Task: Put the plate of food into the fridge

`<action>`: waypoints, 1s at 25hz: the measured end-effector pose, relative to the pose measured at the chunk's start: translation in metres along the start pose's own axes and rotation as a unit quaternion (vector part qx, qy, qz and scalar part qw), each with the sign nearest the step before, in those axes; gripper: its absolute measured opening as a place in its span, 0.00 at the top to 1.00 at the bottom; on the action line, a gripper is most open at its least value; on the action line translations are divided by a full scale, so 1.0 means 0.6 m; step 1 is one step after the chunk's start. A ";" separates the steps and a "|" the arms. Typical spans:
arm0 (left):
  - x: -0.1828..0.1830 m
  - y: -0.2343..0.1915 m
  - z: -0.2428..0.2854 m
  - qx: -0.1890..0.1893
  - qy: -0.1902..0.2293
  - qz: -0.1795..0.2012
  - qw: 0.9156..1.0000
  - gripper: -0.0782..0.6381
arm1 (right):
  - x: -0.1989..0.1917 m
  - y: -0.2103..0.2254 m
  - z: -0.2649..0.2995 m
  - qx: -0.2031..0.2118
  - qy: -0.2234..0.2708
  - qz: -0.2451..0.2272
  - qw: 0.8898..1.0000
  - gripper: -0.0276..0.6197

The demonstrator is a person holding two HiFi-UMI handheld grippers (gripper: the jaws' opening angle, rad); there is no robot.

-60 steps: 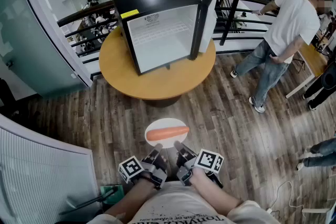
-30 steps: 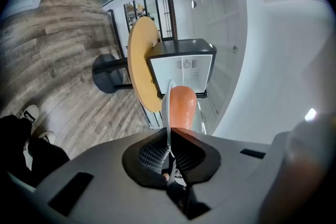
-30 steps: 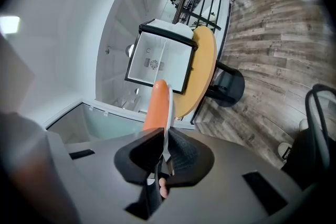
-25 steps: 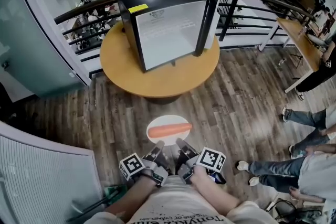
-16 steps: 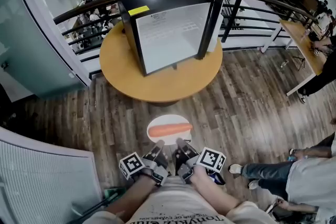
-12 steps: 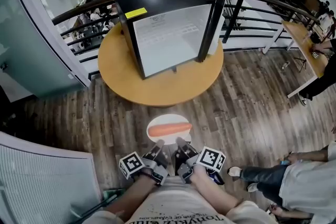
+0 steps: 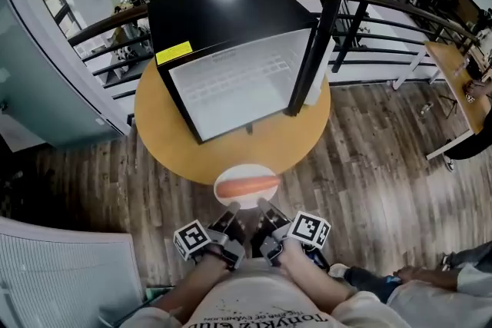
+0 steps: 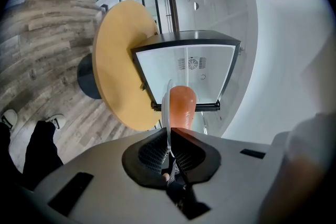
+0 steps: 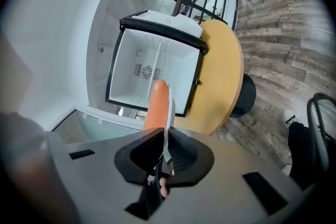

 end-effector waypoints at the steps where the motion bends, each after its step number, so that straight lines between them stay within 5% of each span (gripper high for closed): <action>1: 0.008 0.004 0.017 -0.002 0.003 0.000 1.000 0.84 | 0.018 0.000 0.008 0.002 -0.003 0.000 1.000 0.89; 13: 0.045 0.032 0.184 0.002 0.047 -0.013 0.999 0.84 | 0.205 0.020 0.060 0.009 -0.047 -0.008 0.999 0.89; 25: 0.082 0.037 0.214 0.015 0.055 -0.024 0.998 0.84 | 0.240 0.018 0.100 0.006 -0.058 0.004 0.998 0.89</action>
Point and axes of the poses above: the fingertips, and each gripper's own axes: z forward along the fingers, y to its right, x out of its top, the point moved 7 cm from there along -z, backward along the fingers, and after that the axes turned 6 degrees about -y, right-handed, at the moved point
